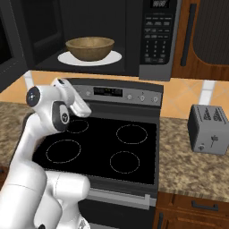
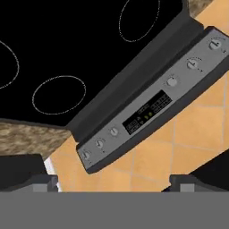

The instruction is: Pick the lime from the sink and place it in the bowl. Then pick the bowl and place it in the microwave. Then close the microwave door and press the start button.

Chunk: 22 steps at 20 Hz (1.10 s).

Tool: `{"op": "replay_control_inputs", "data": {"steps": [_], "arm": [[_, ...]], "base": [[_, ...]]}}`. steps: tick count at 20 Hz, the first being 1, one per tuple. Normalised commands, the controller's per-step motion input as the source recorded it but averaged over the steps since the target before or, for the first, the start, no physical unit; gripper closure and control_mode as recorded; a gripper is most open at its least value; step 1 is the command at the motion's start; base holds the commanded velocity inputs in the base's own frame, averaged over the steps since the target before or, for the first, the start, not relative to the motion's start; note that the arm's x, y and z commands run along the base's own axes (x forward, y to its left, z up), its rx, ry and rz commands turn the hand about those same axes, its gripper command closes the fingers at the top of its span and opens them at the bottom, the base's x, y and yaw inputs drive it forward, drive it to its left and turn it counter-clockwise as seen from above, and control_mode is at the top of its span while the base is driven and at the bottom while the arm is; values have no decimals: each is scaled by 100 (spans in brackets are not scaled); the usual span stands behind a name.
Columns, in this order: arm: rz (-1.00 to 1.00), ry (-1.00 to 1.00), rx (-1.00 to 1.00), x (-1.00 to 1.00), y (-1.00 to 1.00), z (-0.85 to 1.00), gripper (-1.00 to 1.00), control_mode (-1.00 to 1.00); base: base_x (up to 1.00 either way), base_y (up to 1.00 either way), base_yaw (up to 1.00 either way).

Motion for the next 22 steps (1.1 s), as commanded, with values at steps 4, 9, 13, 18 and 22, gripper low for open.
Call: {"op": "replay_control_inputs", "data": {"steps": [4, 9, 13, 18, 22], "arm": [[-14, -1, -33, -38, 21, 0, -100, -100], [-11, 0, -32, -36, 20, -13, -100, -100], [-3, -9, -25, -29, 21, -10, -100, -100], [-7, -9, -25, -20, 59, 0, -100, -100], [-8, -14, -19, -37, 70, 2, -100, -100]], "base": [[0, 0, 0], [0, 0, 0], [0, 0, 0], [0, 0, 0], [0, 0, 0]]}}
